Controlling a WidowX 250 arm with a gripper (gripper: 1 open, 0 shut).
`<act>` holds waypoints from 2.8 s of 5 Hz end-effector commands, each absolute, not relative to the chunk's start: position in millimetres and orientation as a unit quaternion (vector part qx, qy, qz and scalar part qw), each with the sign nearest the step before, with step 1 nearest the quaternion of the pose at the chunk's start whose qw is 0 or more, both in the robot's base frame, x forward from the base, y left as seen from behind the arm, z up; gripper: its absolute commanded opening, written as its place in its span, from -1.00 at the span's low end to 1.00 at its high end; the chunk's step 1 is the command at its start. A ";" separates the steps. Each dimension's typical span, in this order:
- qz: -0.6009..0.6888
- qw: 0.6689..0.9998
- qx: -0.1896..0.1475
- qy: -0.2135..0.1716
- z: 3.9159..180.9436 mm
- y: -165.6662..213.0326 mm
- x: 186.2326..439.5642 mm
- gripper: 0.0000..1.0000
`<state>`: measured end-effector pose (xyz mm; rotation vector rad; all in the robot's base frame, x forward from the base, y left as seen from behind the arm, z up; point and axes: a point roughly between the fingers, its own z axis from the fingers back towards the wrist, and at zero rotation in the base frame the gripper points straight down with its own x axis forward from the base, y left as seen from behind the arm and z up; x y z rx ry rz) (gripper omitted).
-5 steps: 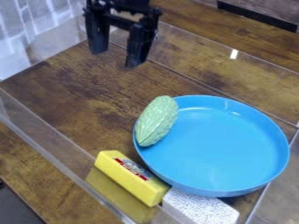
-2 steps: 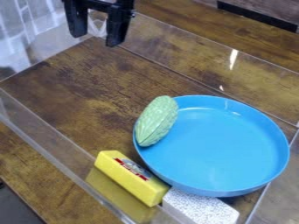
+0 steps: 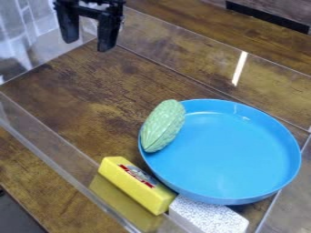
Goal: Put the green object in the blue tray
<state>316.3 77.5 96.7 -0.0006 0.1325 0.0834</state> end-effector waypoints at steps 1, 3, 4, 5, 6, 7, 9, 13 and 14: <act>0.062 0.997 0.007 0.036 112.2 81.2 323.8 1.00; 0.110 0.993 0.002 0.040 105.3 75.8 327.8 1.00; 0.095 0.995 0.003 0.042 93.0 75.0 328.6 1.00; 0.079 0.996 0.002 0.044 81.2 75.4 329.0 1.00; 0.074 0.996 0.001 0.045 81.3 82.5 324.4 1.00; 0.069 0.997 0.001 0.045 81.6 89.3 320.7 1.00; 0.087 0.995 0.000 0.045 81.9 78.3 324.7 1.00; -0.001 0.999 0.002 0.038 87.6 71.3 333.5 1.00; -0.006 0.999 -0.003 0.042 81.7 76.2 331.4 1.00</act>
